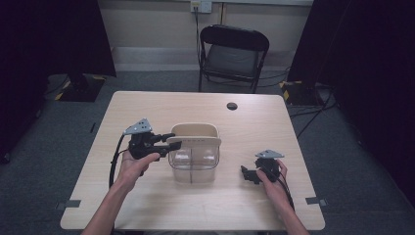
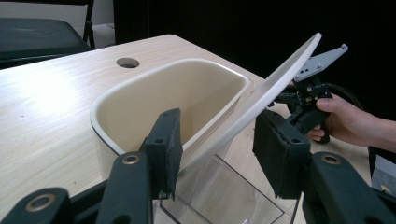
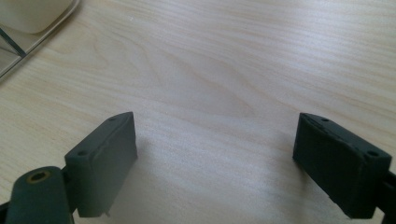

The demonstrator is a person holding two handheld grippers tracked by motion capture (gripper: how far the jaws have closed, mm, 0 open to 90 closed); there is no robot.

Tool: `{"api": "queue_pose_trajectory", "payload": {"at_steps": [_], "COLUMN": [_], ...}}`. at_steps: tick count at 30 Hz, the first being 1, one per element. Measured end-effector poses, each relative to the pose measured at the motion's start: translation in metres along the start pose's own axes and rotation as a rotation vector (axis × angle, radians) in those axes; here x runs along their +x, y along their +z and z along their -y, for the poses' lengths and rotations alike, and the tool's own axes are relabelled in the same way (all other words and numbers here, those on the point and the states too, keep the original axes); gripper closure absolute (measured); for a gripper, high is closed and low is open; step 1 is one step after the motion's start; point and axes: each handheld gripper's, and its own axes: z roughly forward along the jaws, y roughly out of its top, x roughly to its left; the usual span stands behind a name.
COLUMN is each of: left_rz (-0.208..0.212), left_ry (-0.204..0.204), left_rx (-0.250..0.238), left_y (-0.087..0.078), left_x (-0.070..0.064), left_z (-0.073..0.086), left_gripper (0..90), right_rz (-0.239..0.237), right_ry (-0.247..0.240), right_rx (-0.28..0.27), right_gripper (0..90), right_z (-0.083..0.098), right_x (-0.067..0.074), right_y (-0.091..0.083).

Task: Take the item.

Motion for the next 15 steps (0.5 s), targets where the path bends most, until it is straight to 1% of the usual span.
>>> {"api": "queue_pose_trajectory", "payload": {"at_steps": [15], "left_rz": [0.005], "left_ry": [-0.002], "left_rx": [0.003], "left_y": [-0.0002], "left_x": [0.0003], "left_z": [-0.0001], "left_gripper": [52.1], "right_rz": [0.0], "right_ry": [0.0], "right_rx": [0.0], "right_gripper": [12.9], "right_z": [0.0], "right_x": [0.0], "right_y": [0.0]}}
